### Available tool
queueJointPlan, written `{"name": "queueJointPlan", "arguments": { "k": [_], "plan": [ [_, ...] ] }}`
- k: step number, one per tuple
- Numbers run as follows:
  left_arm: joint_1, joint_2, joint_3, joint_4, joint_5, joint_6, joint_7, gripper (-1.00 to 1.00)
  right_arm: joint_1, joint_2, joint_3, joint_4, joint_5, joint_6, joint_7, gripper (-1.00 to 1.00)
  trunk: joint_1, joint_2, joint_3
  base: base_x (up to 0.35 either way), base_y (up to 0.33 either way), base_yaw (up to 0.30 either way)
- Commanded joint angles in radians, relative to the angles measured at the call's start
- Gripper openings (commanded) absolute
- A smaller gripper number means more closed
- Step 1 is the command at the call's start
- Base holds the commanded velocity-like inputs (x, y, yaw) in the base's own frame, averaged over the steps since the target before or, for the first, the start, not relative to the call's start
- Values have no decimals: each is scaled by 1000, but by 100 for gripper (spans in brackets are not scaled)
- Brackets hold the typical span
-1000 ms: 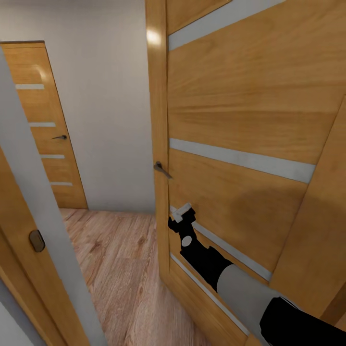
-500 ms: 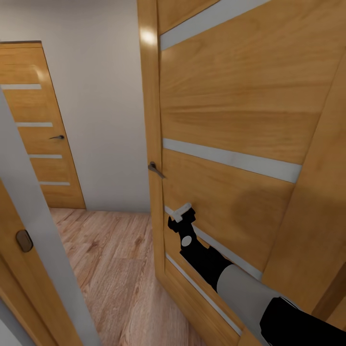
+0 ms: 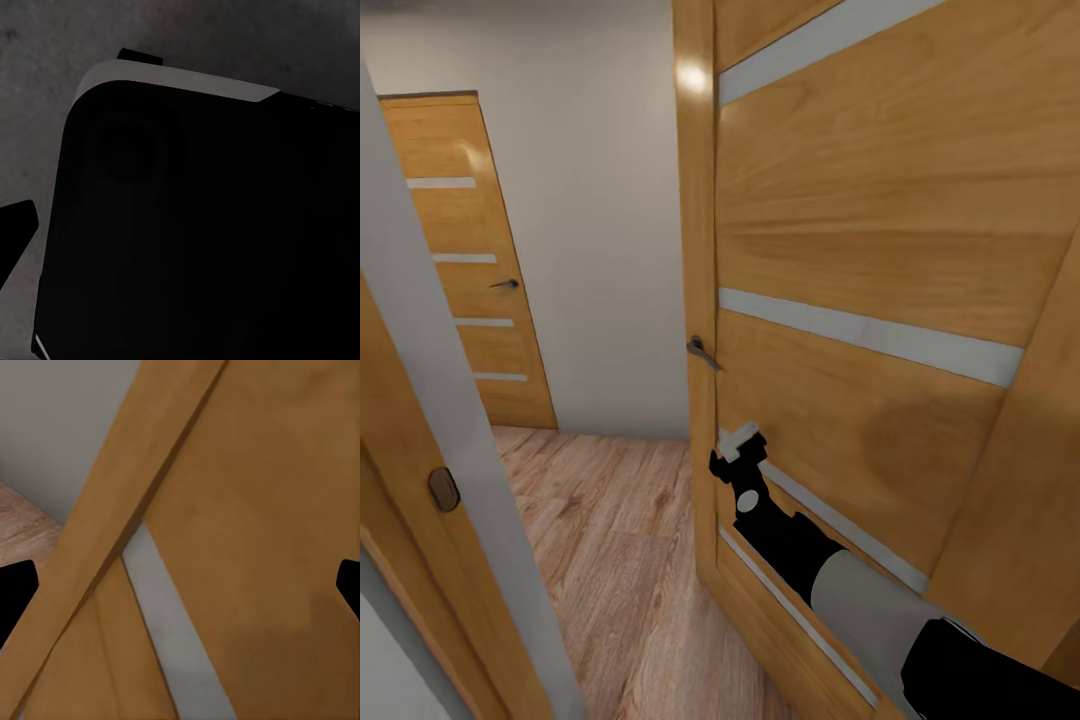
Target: Move the two storage containers from the living room to the garage. In the garage, place one container on the floor and stack the other container on top of it (either order is fine).
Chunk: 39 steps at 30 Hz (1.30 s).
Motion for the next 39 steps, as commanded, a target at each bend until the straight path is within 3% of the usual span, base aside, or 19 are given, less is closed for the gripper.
{"name": "queueJointPlan", "arguments": {
  "k": [1, 16, 39],
  "plan": [
    [0, 0, 2, 0, 5, -3, 0, 100, -1, 0, 5, -1, 2, 7, -7, 100, 0, -1, -1, 0, 0, 43],
    [0, 0, 3, 1, 6, -2, 0, 100, -1, 0, -1, -13, 2, 4, -12, 100, 0, -1, -1, 27, 0, 8],
    [0, 0, 4, 3, 6, -2, 0, 100, -1, 0, 0, -9, 14, 3, -19, 100, 0, -1, -1, 307, 0, 0]
  ]
}}
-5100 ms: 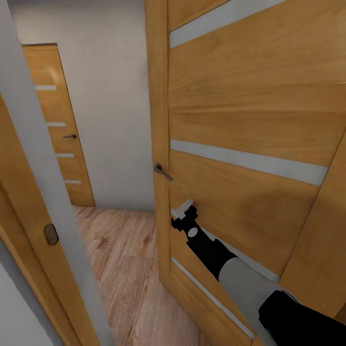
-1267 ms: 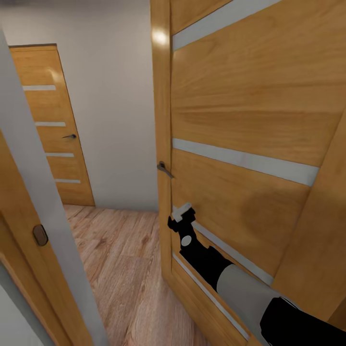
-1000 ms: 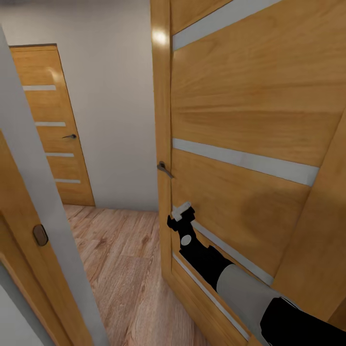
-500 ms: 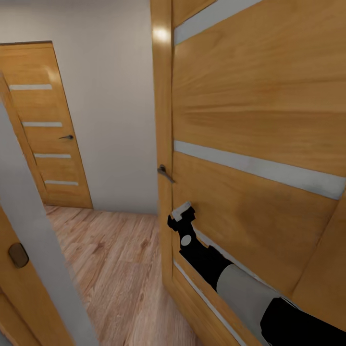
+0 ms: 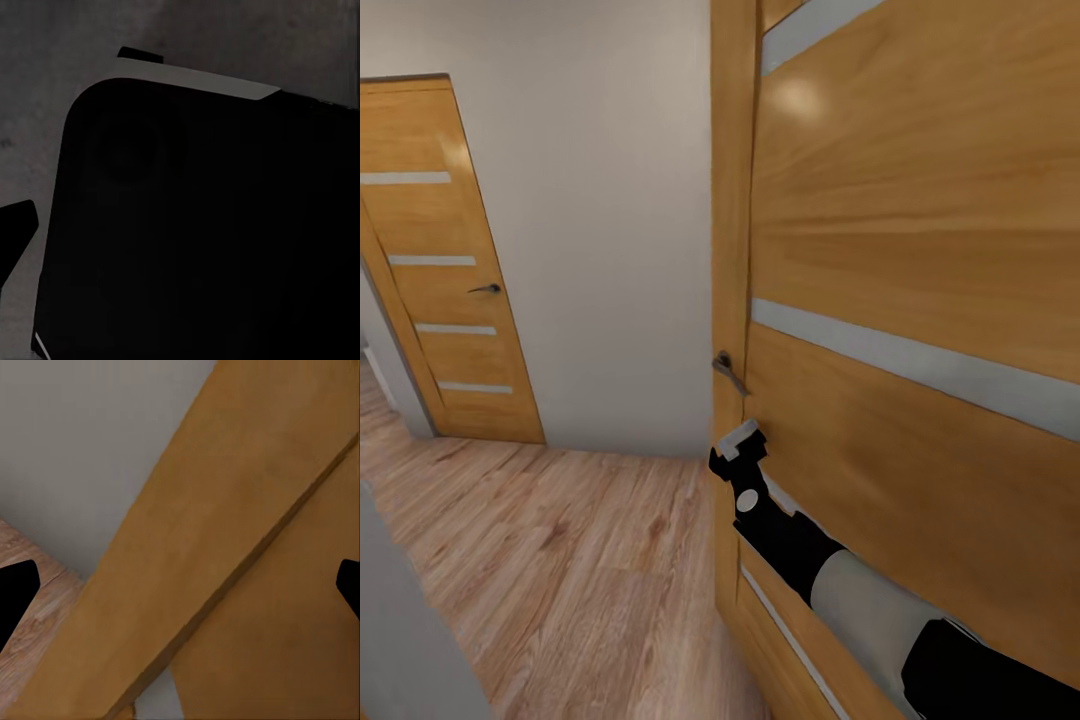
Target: Move the two storage containers from the living room to the garage. In the garage, place one container on the floor and stack the other container on top of it (either order is fine).
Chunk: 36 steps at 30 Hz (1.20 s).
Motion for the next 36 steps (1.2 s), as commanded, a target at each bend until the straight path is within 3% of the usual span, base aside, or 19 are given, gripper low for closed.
{"name": "queueJointPlan", "arguments": {
  "k": [1, 10, 27, 31, 36],
  "plan": [
    [0, 0, 2, 0, 5, -3, 0, 100, -2, 0, 2, 1, 2, 10, -10, 100, 1, 0, -1, 321, 0, 0],
    [0, 0, 2, 0, 5, -3, 0, 100, -2, 0, -7, 5, 0, 11, -10, 100, 1, 0, -1, 292, 0, 0],
    [0, 0, 2, -1, 4, -3, 0, 100, -2, 0, -13, 8, -2, 12, -12, 100, 1, 0, -1, 14, 0, 0],
    [0, 0, 2, -1, 4, -3, 0, 100, -3, 0, -29, 9, -2, 14, -12, 100, 1, 0, -1, 0, 0, 0],
    [0, 0, 2, -1, 4, -3, 0, 100, -3, 0, -79, 8, -1, 17, -10, 100, 1, 0, -1, 0, 0, 0]
  ]
}}
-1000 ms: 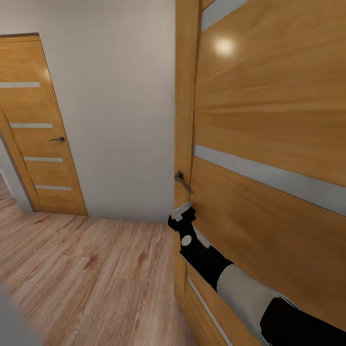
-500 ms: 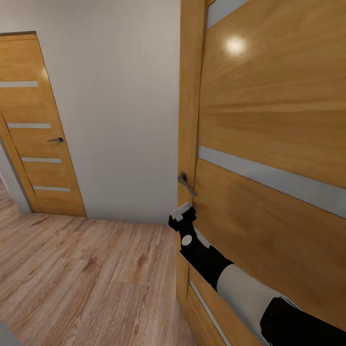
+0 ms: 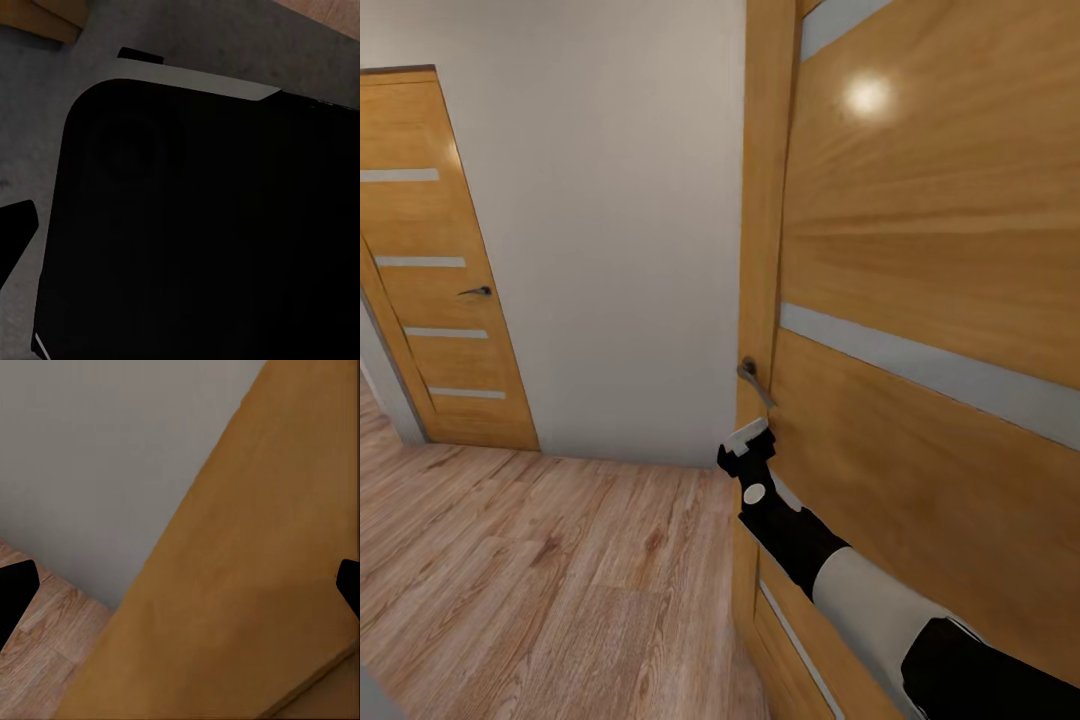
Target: Move the two storage containers from the living room to the garage. In the garage, place one container on the floor and stack the other container on top of it (either order is fine).
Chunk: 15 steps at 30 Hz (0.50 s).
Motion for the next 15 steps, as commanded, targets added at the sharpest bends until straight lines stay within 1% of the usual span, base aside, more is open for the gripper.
{"name": "queueJointPlan", "arguments": {
  "k": [1, 5, 10, 12, 13, 14, 15],
  "plan": [
    [0, 0, 2, 0, 4, -3, 0, 100, -2, 0, -8, 0, 3, 10, -8, 100, 0, -1, -1, 0, 0, 0],
    [0, 0, 2, 0, 4, -3, 0, 100, -15, 0, -13, 1, 3, 11, -8, 100, 0, -1, -1, 0, 0, 0],
    [0, 0, 2, 0, 4, -3, 0, 100, -56, -1, -14, 28, 2, 18, -8, 100, 0, -1, -1, 0, 0, 0],
    [0, 0, 3, 0, 4, -3, 0, 100, -107, -3, -15, 103, -1, 16, -7, 100, 0, -1, -1, 0, 0, 0],
    [0, 0, 3, 0, 4, -3, 0, 100, -120, -3, -16, 124, -2, 15, -7, 100, 0, -1, -1, 0, 0, 0],
    [0, 0, 3, 0, 5, -3, 0, 100, -155, -4, -25, 179, -3, 11, -4, 100, 0, -1, -1, 0, 0, 0],
    [0, 0, 3, 0, 5, -3, 0, 100, -164, -4, -28, 192, -3, 10, -3, 100, 0, -1, -1, 0, 0, 0]
  ]
}}
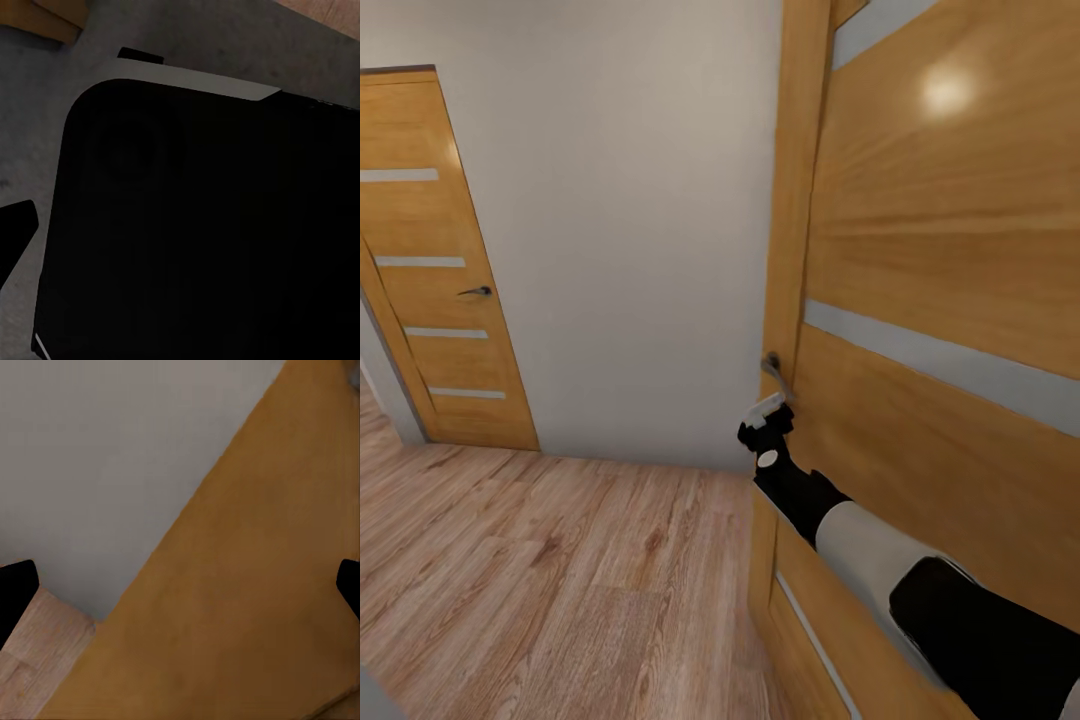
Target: Move the two storage containers from the living room to the garage. In the garage, place one container on the floor and stack the other container on top of it (either order is fine).
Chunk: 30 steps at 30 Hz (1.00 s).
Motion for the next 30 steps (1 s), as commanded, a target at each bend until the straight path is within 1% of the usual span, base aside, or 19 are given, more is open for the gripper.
{"name": "queueJointPlan", "arguments": {
  "k": [1, 2, 7, 8, 9, 10, 11, 12, 13, 14, 15, 16, 17, 18, 22, 24, 26, 27, 30],
  "plan": [
    [0, 0, 2, 0, 5, -2, 0, 100, -15, -1, 0, 18, 3, 8, -6, 100, 0, -1, -1, 0, 0, 0],
    [0, 0, 2, 0, 5, -2, 0, 100, -30, -2, -6, 36, 3, 7, -4, 100, 0, -1, -1, 0, 0, 0],
    [0, 0, 2, 0, 4, -2, 0, 100, -59, -6, -13, 61, 1, 6, -1, 100, 0, -1, -1, 0, 0, 0],
    [0, 0, 2, 0, 5, -2, 0, 100, -62, -15, -14, 65, 1, 6, -1, 100, 0, -1, -1, 0, 0, 0],
    [0, 0, 2, 0, 4, -2, 0, 100, -65, -33, -14, 75, 0, 6, 0, 100, 0, -1, -1, 0, 0, 0],
    [0, 0, 2, 0, 4, -2, 0, 100, -66, -39, -14, 78, 1, 5, 0, 100, 0, -1, -1, 0, 0, 0],
    [0, 0, 2, 0, 4, -2, 0, 100, -66, -52, -14, 84, 0, 4, 0, 100, 0, -1, -1, 0, 0, 0],
    [0, 0, 2, 0, 5, -2, 0, 100, -67, -81, -14, 89, 0, -5, 1, 100, 0, -1, -1, 0, 0, 0],
    [0, 0, 2, 0, 4, -2, 0, 100, -67, -91, -14, 90, 0, -8, 1, 100, 0, -1, -1, 0, 0, 0],
    [0, 0, 2, 0, 5, -2, 0, 100, -67, -110, -14, 92, 0, -13, 2, 100, 0, -1, -1, 0, 0, 0],
    [0, 0, 2, 0, 5, -2, 0, 100, -67, -119, -15, 92, 0, -15, 3, 100, 0, -1, -1, 0, 0, 0],
    [0, 0, 2, 0, 4, -2, 0, 100, -67, -146, -15, 93, -1, -18, 3, 100, 0, -1, -1, 0, 0, 0],
    [0, 0, 2, 0, 5, -2, 0, 100, -68, -178, -16, 94, -1, -20, 4, 100, 0, -1, -1, 0, 0, 0],
    [0, 0, 1, 0, 4, -2, 0, 100, -68, -192, -16, 94, -1, -21, 4, 100, 0, -1, -1, 0, 0, 0],
    [0, 0, 1, 0, 4, -2, 0, 100, -68, -227, -16, 94, 0, -22, 4, 100, 0, -1, -1, 0, 0, 0],
    [0, 0, 2, 0, 4, -2, 0, 100, -68, -250, -17, 94, 0, -22, 4, 100, 0, -1, -1, 0, 0, 0],
    [0, 0, 2, 0, 4, -2, 0, 100, -68, -260, -17, 94, 0, -22, 4, 100, 0, -1, -1, 0, 0, 0],
    [0, 0, 1, 0, 4, -2, 0, 100, -68, -277, -20, 94, 0, -21, 4, 100, 0, -1, -1, 0, 0, 0],
    [0, 0, 2, 0, 5, -2, 0, 100, -68, -297, -29, 94, 1, -21, 4, 100, 0, -1, -1, 0, 0, 0]
  ]
}}
